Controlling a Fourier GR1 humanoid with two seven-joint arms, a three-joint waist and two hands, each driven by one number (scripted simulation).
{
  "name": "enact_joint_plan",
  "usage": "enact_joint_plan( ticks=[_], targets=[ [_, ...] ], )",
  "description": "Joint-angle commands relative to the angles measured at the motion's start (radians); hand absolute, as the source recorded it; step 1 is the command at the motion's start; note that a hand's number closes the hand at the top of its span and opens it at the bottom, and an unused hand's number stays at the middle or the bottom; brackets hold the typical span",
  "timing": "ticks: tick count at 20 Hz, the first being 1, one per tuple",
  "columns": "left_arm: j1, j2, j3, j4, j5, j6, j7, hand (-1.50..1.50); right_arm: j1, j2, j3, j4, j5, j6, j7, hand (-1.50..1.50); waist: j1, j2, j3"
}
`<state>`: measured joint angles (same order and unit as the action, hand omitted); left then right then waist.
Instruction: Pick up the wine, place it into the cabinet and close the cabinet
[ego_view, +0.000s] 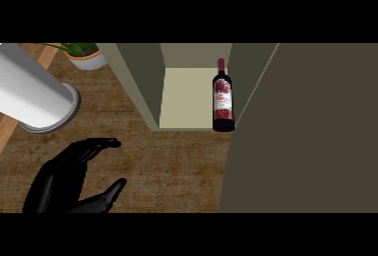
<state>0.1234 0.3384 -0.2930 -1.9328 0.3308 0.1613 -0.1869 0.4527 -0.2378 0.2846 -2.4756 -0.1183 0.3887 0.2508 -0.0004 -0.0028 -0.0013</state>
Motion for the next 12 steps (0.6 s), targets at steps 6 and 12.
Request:
enact_joint_plan(
  ticks=[6,12],
  targets=[
    [0.131,0.091,0.153,-0.043,0.106,-0.177,-0.055,1.5,0.066,-0.034,-0.011,-0.109,-0.073,0.073,-0.013,1.5,0.003,-0.001,0.001],
    [0.095,0.119,0.233,0.027,0.18,-0.251,-0.042,1.5,0.017,0.008,0.122,-0.089,-0.152,0.054,0.084,1.5,0.006,0.003,0.0]
  ],
)
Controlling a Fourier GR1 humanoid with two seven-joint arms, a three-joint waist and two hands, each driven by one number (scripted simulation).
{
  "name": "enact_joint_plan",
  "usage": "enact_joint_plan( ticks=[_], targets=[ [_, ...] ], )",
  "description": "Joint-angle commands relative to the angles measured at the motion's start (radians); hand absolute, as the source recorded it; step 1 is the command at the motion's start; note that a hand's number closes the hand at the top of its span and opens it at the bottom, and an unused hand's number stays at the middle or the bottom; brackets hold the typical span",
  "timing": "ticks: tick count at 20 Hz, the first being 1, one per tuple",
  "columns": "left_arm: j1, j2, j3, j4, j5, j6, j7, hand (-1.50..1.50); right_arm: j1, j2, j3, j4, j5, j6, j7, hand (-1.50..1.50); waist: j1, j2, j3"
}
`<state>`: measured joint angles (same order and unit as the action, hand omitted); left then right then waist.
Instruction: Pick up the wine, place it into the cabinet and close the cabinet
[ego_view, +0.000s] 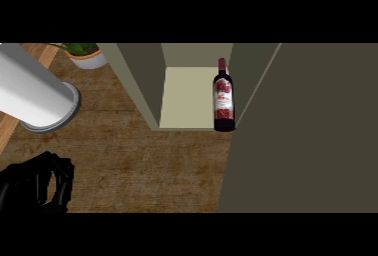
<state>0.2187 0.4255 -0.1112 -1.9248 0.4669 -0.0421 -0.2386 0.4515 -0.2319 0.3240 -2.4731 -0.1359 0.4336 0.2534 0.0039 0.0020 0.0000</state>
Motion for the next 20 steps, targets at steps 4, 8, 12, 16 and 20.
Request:
enact_joint_plan(
  ticks=[4,8,12,16,20],
  targets=[
    [0.019,0.013,0.057,0.022,0.021,-0.063,-0.024,1.5,-0.104,0.016,0.105,-0.025,-0.154,0.016,0.118,1.5,0.01,0.0,-0.001],
    [0.051,0.027,0.061,0.0,0.046,-0.116,-0.019,1.5,-0.144,0.049,0.222,-0.05,-0.127,0.001,0.184,1.5,0.012,-0.003,-0.001],
    [0.032,0.035,0.092,0.011,0.058,-0.117,0.001,1.5,-0.31,0.133,0.203,0.034,-0.127,-0.039,0.203,1.5,0.019,0.0,-0.001],
    [0.07,0.046,0.104,0.009,0.074,-0.16,-0.013,1.5,-0.462,0.226,0.301,0.101,-0.053,-0.143,0.307,1.5,0.029,-0.003,-0.003],
    [0.065,0.031,0.107,0.019,0.062,-0.16,-0.012,1.5,-0.667,0.227,0.246,0.226,-0.127,-0.249,0.295,1.5,0.028,0.0,-0.002]
  ],
)
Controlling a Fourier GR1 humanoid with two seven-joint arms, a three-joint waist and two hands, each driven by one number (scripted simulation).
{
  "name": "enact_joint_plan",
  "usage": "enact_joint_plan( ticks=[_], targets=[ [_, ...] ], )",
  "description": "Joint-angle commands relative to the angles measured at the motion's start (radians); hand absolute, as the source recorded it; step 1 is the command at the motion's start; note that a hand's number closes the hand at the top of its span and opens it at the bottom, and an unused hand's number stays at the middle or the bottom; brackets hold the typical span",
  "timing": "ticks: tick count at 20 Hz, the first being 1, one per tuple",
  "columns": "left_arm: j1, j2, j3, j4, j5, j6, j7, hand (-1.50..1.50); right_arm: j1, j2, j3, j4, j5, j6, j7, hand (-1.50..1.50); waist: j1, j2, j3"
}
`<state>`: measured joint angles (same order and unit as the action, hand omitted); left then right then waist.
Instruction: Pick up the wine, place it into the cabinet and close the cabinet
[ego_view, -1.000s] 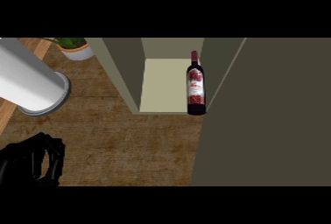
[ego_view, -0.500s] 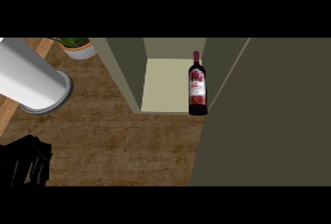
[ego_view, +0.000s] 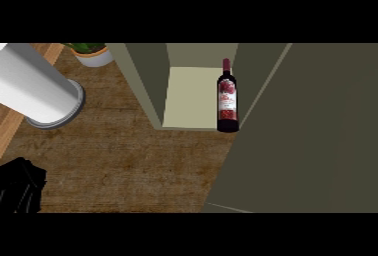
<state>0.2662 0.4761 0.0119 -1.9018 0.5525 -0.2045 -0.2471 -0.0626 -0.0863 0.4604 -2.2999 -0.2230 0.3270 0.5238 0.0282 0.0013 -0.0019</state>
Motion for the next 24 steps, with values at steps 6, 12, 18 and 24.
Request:
enact_joint_plan(
  ticks=[6,12,18,24],
  targets=[
    [0.052,-0.019,0.034,0.004,-0.009,-0.055,-0.02,1.5,-0.498,0.085,0.118,0.184,-0.116,-0.429,0.107,1.5,-0.004,-0.003,0.0],
    [0.023,-0.011,0.089,0.021,0.022,-0.095,0.001,1.5,-0.738,0.086,0.044,0.458,-0.234,-0.518,-0.014,1.5,-0.005,0.0,0.001],
    [0.056,-0.037,0.1,-0.017,0.019,-0.108,0.033,1.5,-0.814,0.086,0.038,0.638,-0.309,-0.567,-0.154,1.5,-0.007,-0.001,0.002],
    [-0.028,-0.059,0.112,0.048,-0.033,-0.108,0.026,1.5,-0.816,0.086,0.015,0.785,-0.367,-0.563,-0.234,1.5,-0.014,0.001,0.001]
  ],
)
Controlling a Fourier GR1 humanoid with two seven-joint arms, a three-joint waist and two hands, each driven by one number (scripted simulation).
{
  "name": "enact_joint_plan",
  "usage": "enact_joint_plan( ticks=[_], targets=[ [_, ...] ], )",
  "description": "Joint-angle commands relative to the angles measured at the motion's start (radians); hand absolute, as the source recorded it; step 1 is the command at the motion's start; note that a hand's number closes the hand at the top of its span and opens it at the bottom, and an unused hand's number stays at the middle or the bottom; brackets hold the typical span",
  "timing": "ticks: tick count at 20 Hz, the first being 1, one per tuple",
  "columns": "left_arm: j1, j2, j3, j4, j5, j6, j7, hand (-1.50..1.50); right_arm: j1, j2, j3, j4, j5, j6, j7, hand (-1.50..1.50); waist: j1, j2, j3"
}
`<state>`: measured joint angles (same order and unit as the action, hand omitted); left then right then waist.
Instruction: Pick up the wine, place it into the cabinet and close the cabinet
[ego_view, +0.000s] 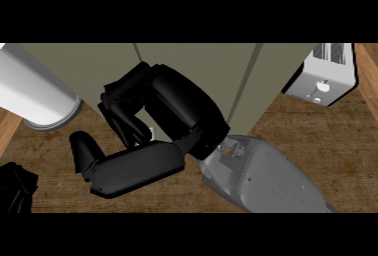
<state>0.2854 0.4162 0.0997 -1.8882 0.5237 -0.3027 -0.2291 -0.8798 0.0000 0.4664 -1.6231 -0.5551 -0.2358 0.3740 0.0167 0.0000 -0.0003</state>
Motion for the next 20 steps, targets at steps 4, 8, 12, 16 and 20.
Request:
enact_joint_plan(
  ticks=[4,8,12,16,20],
  targets=[
    [-0.018,0.001,0.035,-0.001,0.009,-0.03,0.051,1.5,0.015,0.0,-0.01,0.214,-0.024,0.049,-0.153,1.5,-0.001,0.002,0.0],
    [-0.016,-0.008,0.078,0.024,0.016,-0.06,0.029,1.5,0.003,0.0,-0.101,0.285,-0.015,0.124,-0.129,1.5,-0.006,0.001,0.0],
    [-0.023,-0.006,0.076,0.017,0.002,-0.058,0.056,1.5,-0.018,-0.008,-0.172,0.408,0.001,0.172,-0.201,1.5,-0.004,0.002,0.0],
    [-0.039,-0.032,0.062,0.028,-0.036,-0.039,0.046,1.5,-0.071,-0.054,-0.231,0.5,0.008,0.235,-0.233,1.5,-0.001,0.005,0.0],
    [-0.04,-0.032,0.058,0.011,-0.029,-0.054,0.04,1.5,-0.043,-0.089,-0.24,0.577,0.032,0.287,-0.304,1.5,0.01,0.01,0.0]
  ],
)
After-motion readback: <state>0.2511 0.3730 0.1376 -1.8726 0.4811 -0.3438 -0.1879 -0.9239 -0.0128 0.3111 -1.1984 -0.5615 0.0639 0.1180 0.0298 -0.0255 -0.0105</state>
